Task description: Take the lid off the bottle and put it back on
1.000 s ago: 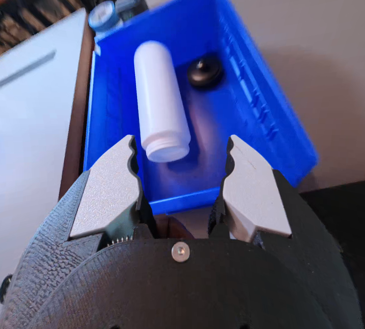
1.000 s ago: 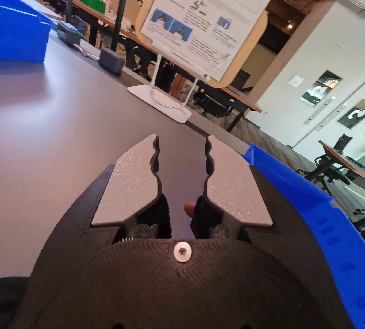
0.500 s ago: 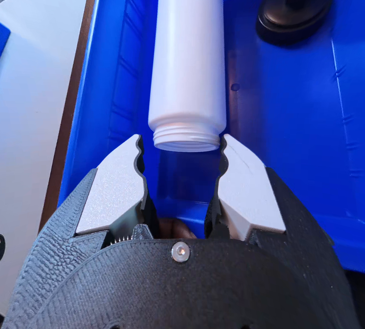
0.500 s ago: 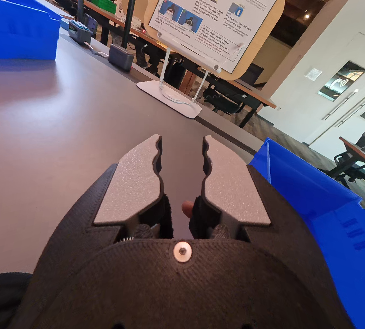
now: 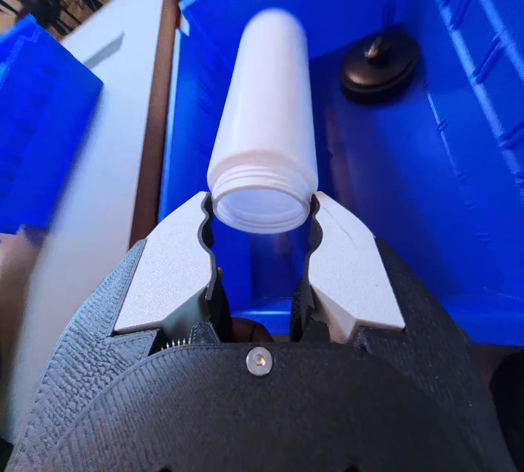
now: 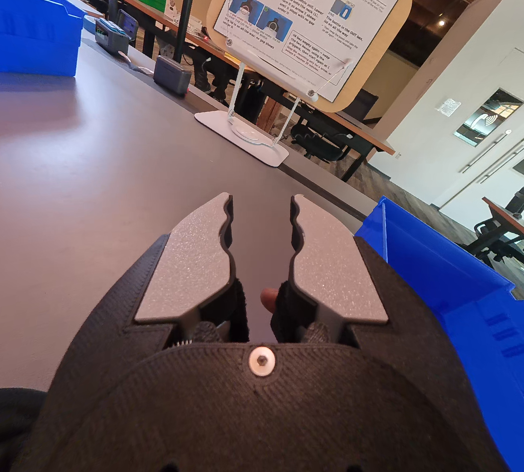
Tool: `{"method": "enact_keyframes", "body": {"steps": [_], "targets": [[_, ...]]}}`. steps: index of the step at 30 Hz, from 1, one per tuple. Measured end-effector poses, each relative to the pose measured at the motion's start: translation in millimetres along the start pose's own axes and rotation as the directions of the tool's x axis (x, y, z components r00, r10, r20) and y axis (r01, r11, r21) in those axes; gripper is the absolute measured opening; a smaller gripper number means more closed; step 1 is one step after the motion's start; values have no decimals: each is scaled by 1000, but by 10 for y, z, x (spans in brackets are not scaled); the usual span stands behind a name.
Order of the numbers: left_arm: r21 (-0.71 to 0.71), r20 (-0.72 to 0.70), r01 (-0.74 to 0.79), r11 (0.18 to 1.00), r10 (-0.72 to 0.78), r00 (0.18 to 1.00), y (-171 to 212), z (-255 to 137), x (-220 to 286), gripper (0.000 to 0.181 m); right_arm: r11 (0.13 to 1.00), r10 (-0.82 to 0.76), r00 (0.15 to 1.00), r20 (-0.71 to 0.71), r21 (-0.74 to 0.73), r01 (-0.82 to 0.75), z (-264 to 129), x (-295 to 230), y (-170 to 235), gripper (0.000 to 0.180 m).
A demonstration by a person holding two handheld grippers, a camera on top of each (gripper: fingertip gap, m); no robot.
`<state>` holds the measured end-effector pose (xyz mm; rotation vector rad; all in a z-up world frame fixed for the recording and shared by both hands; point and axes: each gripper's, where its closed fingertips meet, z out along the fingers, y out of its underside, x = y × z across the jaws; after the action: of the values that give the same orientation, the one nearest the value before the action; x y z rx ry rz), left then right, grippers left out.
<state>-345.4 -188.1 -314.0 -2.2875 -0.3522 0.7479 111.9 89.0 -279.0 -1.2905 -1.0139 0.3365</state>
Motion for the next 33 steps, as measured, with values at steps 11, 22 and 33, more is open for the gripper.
{"method": "enact_keyframes", "body": {"steps": [11,22,33], "targets": [[28,-232,-199,980,200,952,-1046,-571,-203,65,1000,-5,1000,-11,20,6,-30,15,-42,38],[-119,-401,-113,986,56,914,-1198,-177,-478,66,1000,-2,1000,-20,26,3,-45,52,-41,37],[-23,-327,-39,999,29,945,-943,-10,-613,97,1000,-13,1000,-16,14,13,-27,36,-20,37]]}}
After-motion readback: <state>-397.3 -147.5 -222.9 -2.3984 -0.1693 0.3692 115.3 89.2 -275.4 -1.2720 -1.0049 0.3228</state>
